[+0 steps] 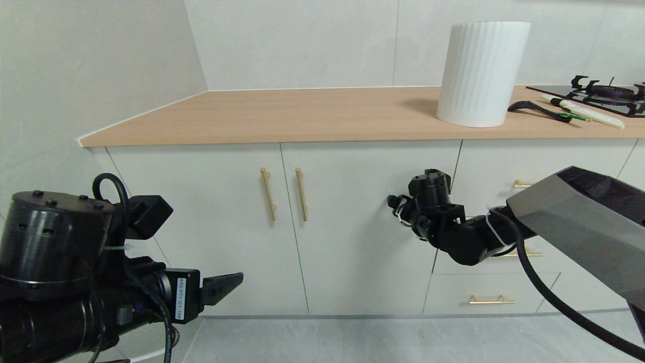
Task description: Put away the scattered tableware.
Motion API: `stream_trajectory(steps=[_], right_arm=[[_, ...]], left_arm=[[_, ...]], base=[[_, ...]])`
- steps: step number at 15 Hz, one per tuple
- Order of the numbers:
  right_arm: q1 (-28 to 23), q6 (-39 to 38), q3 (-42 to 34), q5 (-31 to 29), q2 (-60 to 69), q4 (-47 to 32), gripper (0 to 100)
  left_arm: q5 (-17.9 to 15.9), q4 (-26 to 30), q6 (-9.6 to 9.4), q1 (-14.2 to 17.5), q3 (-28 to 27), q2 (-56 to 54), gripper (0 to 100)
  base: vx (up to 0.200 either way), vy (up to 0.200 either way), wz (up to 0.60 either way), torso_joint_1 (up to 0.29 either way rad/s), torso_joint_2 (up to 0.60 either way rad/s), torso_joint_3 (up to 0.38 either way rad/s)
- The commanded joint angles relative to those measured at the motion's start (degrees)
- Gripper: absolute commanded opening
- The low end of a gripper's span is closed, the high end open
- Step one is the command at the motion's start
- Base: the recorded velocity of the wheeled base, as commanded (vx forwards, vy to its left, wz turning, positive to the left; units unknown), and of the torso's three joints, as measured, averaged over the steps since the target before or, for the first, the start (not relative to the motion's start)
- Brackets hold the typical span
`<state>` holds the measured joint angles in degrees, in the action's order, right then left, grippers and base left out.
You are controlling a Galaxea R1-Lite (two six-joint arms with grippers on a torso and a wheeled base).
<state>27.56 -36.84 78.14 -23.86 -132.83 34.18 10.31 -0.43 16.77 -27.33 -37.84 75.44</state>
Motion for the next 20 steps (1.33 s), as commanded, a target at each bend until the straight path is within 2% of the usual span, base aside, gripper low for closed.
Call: stream_trajectory(steps=[1,5,8,9,10,11,13,14,15,16,18,19,20], right_arm=[[0.03,0.01,-0.01,0.04,0.03,-0.08,100],[-0.05,0.01,-0.71,0.39,1.17,-0.34,100],[0.47,0.1,-6.77,5.05,6.71,-0.7,100],[1.27,0.89,-16.0,13.31,13.56,-0.7,100],[1.27,4.85,-22.24,20.61,18.83,-0.7,100],[1.27,7.84,-25.76,23.59,22.17,-0.26,100],[1.18,10.03,-30.15,22.54,26.92,-0.08,100],[-0.14,11.26,-33.93,19.29,33.16,0.01,100],[-1.46,11.26,-37.62,17.79,37.29,0.01,100],[-3.57,11.35,-42.19,17.44,42.21,0.01,100],[-6.64,11.44,-49.58,17.35,53.29,0.01,100],[-7.88,11.53,-52.57,17.35,59.35,0.01,100],[-8.58,11.97,-54.24,17.27,64.1,0.01,100]], left_arm=[[0.06,-0.01,0.01,0.09,0.05,-0.11,100],[-0.03,-0.01,0.01,0.0,0.05,-0.11,100],[0.06,-0.01,0.01,0.0,0.05,-0.38,100],[-0.03,-0.1,0.01,0.09,0.22,-0.55,100],[0.06,-0.1,0.01,0.17,0.22,-1.17,100],[-0.12,-0.1,0.01,0.17,0.31,-2.13,100],[-0.03,-0.01,-0.08,0.26,0.31,-4.95,100],[-0.12,-0.01,-0.16,0.96,0.75,-10.31,100],[-0.21,-0.01,-0.78,1.4,1.54,-14.0,100],[-0.38,0.08,-2.54,1.93,3.39,-17.78,100],[-0.21,0.08,-7.28,4.04,8.22,-24.55,100],[-0.21,0.16,-8.07,5.27,10.24,-28.5,100],[-0.21,0.34,-8.07,5.62,11.38,-31.4,100]], base=[[0.0,0.0,0.0,0.0,0.0,0.0],[0.0,0.0,0.0,0.0,0.0,0.0],[0.0,0.0,0.0,0.0,0.0,0.0],[0.0,0.0,0.0,0.0,0.0,0.0],[0.0,0.0,0.0,0.0,0.0,0.0],[0.0,0.0,0.0,0.0,0.0,0.0],[0.0,0.0,0.0,0.0,0.0,0.0],[0.0,0.0,0.0,0.0,0.0,0.0],[0.0,0.0,0.0,0.0,0.0,0.0],[0.0,0.0,0.0,0.0,0.0,0.0],[0.0,0.0,0.0,0.0,0.0,0.0],[0.0,0.0,0.0,0.0,0.0,0.0],[0.0,0.0,0.0,0.0,0.0,0.0]])
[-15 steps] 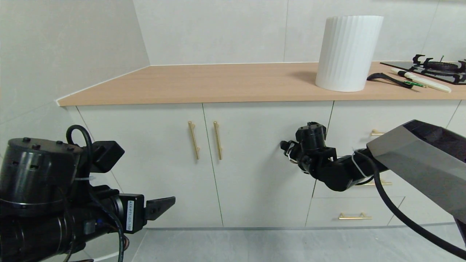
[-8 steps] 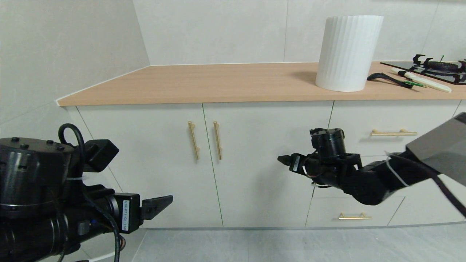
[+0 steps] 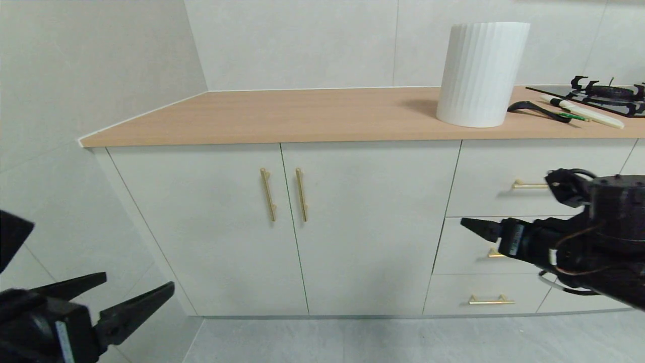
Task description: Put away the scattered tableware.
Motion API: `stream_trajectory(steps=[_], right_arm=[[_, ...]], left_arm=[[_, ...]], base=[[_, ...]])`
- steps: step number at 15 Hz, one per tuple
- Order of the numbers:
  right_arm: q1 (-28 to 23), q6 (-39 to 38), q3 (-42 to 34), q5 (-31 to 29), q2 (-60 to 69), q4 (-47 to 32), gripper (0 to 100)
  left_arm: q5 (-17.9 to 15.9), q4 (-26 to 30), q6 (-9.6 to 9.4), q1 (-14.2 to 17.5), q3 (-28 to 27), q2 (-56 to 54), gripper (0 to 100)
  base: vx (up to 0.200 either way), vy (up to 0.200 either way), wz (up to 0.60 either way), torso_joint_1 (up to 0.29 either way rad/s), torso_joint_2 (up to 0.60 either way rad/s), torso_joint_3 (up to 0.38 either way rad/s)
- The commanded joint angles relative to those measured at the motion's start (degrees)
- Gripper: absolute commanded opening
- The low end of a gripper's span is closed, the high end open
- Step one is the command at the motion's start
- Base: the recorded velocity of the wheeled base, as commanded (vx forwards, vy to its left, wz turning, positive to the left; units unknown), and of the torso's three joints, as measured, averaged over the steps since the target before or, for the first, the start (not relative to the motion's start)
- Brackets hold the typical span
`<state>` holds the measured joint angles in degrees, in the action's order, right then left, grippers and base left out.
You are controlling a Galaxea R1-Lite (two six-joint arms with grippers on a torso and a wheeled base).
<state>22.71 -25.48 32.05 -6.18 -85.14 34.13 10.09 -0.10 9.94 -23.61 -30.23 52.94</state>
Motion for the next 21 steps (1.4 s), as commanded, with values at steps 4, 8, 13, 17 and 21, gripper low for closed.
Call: stream_trajectory(steps=[4,8,13,17,21], right_arm=[[-11.37,15.72,-15.26,-0.5,48.23,-9.08,100],[-13.92,17.66,-7.97,-0.59,69.14,-33.52,100],[-21.74,21.87,-6.91,-0.76,82.06,-45.74,100],[-22.89,24.69,-7.97,-2.61,85.14,-48.81,100],[-22.89,24.86,-17.02,-2.52,85.14,-46.88,100]], left_arm=[[0.1,7.57,-2.99,5.51,5.8,-27.02,100],[0.1,12.75,-8.35,11.57,5.54,-37.91,100],[0.72,15.39,-12.92,16.23,5.89,-47.23,100],[5.29,15.57,-12.57,21.59,6.5,-48.81,100],[4.23,15.39,-14.68,23.61,10.46,-52.86,100]], base=[[0.0,0.0,0.0,0.0,0.0,0.0],[0.0,0.0,0.0,0.0,0.0,0.0],[0.0,0.0,0.0,0.0,0.0,0.0],[0.0,0.0,0.0,0.0,0.0,0.0],[0.0,0.0,0.0,0.0,0.0,0.0]])
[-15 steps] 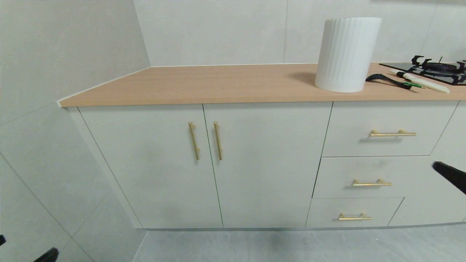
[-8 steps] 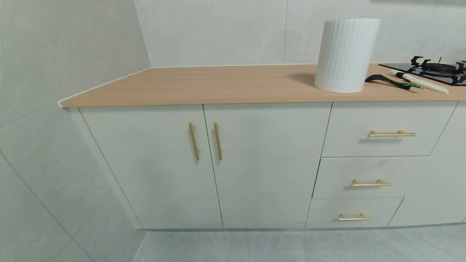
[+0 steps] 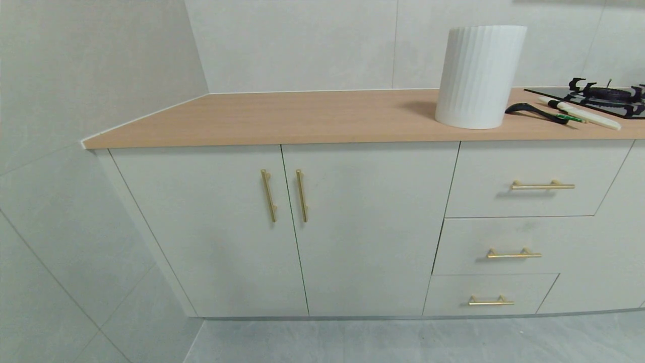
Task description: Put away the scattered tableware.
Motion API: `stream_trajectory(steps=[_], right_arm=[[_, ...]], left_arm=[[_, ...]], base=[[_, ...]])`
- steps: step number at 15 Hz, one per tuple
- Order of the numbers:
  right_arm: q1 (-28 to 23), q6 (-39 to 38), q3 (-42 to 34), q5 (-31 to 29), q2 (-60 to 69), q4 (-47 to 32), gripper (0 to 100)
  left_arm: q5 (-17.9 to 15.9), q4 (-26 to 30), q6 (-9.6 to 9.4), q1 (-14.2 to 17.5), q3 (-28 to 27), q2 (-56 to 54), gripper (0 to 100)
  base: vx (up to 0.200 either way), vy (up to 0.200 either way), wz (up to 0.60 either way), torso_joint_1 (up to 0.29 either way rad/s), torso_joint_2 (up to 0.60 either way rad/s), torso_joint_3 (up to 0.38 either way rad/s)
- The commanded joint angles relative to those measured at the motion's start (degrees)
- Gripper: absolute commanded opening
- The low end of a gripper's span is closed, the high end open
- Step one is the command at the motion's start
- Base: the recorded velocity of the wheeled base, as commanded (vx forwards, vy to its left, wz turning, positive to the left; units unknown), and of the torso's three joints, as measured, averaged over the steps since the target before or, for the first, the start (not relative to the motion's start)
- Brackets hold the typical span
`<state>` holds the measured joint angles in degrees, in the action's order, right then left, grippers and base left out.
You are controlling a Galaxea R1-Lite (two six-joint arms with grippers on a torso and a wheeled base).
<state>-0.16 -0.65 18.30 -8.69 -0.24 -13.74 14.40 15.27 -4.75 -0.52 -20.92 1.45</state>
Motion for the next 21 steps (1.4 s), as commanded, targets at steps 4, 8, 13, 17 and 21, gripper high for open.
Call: stream_trajectory(steps=[4,8,13,17,21], right_arm=[[-0.02,3.81,-18.3,0.69,0.24,18.48,100],[-0.02,4.16,-18.21,4.3,0.24,15.94,100],[-0.02,2.05,-18.21,6.23,0.24,13.3,100],[-0.02,0.73,-18.3,6.32,0.24,13.3,100],[-0.02,0.73,-18.3,6.32,0.24,13.3,100]], left_arm=[[-2.18,-9.3,0.1,0.52,13.18,-1.45,100],[-6.31,-20.37,0.71,0.52,20.92,-1.36,100],[-13.25,-15.01,4.23,0.52,20.92,-1.36,100],[-13.25,-15.27,4.93,0.52,20.92,-1.36,100],[-13.25,-15.27,4.93,0.52,20.92,-1.36,100]], base=[[0.0,0.0,0.0,0.0,0.0,0.0],[0.0,0.0,0.0,0.0,0.0,0.0],[0.0,0.0,0.0,0.0,0.0,0.0],[0.0,0.0,0.0,0.0,0.0,0.0],[0.0,0.0,0.0,0.0,0.0,0.0]])
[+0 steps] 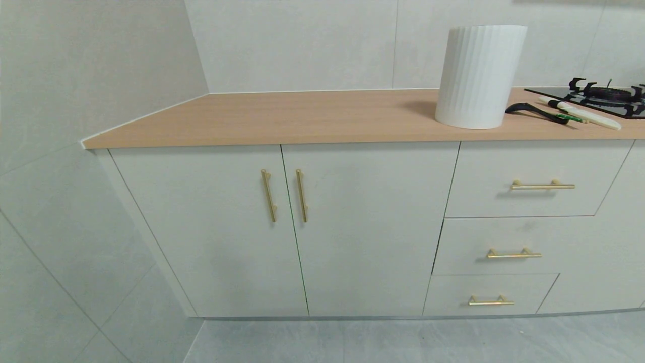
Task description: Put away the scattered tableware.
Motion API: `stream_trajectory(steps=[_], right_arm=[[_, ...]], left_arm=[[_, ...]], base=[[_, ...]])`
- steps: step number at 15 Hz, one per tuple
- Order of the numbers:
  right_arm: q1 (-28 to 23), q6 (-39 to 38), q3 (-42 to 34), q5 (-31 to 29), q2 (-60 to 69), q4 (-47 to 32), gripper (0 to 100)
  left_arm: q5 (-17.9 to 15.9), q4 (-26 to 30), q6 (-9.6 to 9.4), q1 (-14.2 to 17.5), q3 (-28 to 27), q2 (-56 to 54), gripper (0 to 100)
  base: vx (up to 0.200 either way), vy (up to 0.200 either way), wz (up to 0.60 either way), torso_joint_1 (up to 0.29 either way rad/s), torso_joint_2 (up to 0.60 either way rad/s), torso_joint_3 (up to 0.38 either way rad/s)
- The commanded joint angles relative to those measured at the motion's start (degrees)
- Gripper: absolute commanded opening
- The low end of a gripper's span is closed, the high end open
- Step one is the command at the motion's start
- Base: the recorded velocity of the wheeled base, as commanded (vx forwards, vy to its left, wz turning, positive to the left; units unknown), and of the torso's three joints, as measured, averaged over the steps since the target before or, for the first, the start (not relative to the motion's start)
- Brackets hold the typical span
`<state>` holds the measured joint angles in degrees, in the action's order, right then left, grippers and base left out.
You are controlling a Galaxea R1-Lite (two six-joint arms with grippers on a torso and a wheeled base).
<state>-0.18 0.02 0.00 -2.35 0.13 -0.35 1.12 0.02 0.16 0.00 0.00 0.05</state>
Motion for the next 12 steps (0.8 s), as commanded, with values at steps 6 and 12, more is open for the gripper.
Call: stream_trajectory(steps=[6,12], right_arm=[[0.01,0.15,0.0,0.07,-0.13,-0.09,100],[0.01,-0.11,0.0,0.07,-0.13,-0.09,100]], left_arm=[[-0.07,-0.02,-0.07,0.0,0.0,0.04,100],[-0.15,-0.02,-0.07,0.0,0.0,0.04,100]], base=[[0.0,0.0,0.0,0.0,0.0,0.0],[0.0,-0.167,0.0,0.004,0.0,0.003]])
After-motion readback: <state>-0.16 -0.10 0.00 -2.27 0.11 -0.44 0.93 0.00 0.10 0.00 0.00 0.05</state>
